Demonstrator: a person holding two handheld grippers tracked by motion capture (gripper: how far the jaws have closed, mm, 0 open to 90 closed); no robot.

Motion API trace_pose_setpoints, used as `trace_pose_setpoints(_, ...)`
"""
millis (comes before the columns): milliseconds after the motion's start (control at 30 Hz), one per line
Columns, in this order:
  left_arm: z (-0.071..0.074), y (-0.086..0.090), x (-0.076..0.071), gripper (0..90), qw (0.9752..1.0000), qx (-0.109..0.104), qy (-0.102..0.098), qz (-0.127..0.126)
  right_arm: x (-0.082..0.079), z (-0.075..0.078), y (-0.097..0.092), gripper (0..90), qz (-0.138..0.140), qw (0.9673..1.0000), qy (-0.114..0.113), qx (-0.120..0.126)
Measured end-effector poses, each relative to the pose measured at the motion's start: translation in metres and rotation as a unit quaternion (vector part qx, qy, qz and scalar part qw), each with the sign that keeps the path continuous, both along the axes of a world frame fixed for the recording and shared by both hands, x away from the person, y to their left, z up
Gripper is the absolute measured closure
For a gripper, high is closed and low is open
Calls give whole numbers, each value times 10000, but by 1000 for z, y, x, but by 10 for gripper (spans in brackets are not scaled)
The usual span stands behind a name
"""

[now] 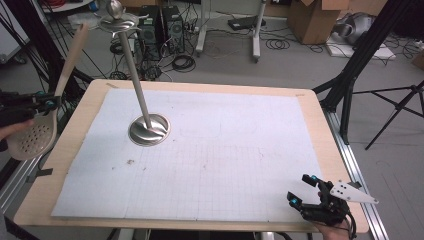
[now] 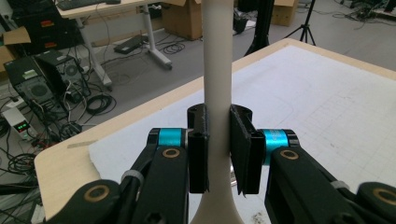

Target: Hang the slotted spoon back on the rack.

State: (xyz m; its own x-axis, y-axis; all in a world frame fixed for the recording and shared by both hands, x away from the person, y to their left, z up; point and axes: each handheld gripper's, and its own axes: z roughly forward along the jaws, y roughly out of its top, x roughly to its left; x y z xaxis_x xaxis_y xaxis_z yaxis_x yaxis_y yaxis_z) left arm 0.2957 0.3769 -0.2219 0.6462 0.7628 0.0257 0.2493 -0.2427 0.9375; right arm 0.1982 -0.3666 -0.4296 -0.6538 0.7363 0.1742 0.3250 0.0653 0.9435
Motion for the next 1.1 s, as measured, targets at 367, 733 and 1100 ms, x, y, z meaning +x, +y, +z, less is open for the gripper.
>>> trace_pose_setpoints(367, -9, -13, 10, 776, 9999, -3, 38, -113, -3, 1, -5, 100, -56, 10000, -2, 34)
trace_pose_setpoints(733, -14, -20, 15, 777, 9997, -8, 212, -138, -4, 1, -5, 99, -60, 10000, 4, 11)
trace_pose_setpoints(1100, -17, -26, 20, 777, 9995, -25, 287, -121, -4, 1, -5, 100, -60, 10000, -21, 44)
